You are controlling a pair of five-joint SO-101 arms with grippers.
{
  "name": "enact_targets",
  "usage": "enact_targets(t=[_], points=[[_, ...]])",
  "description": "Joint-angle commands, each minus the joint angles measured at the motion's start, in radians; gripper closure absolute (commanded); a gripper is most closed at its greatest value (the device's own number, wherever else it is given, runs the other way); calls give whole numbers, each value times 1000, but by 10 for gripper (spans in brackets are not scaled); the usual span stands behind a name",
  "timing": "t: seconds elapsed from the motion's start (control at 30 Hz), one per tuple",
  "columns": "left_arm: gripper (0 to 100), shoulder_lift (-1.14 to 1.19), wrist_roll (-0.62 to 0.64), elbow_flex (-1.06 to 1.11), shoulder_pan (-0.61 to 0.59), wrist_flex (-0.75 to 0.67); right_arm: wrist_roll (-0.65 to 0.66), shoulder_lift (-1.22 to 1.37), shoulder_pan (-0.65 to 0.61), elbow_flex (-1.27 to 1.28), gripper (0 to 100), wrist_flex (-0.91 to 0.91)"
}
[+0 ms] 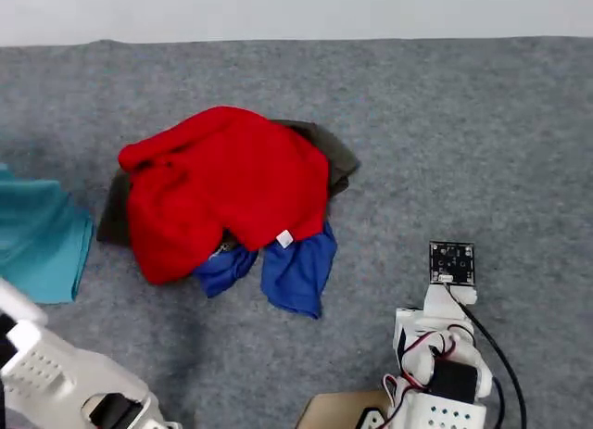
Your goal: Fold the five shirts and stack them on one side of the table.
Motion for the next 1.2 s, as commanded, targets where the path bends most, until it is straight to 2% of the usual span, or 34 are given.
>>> enact_targets(t=[0.0, 0.27, 0.43, 0.57, 0.77, 0.9, 1.17], points=[[982, -74, 6, -1, -31, -44, 6, -8, -2, 31, 990, -15], [672, -74, -55, 31, -52, -29, 6, -8, -2, 31, 990, -15], [655, -84, -107, 21, -51, -9, 6, -8, -2, 31, 990, -15], [655, -84, -104, -2, -3, 0, 6, -8, -2, 31, 990, -15], [655, -84, -94, -47, 218, 235, 6, -8, -2, 31, 990, -15], [655, -84, 2, -48, 399, 359, 6, -8, -2, 31, 990, -15], [654, -84, 8, 101, 736, 397, 6, -8, -2, 31, 990, -15]])
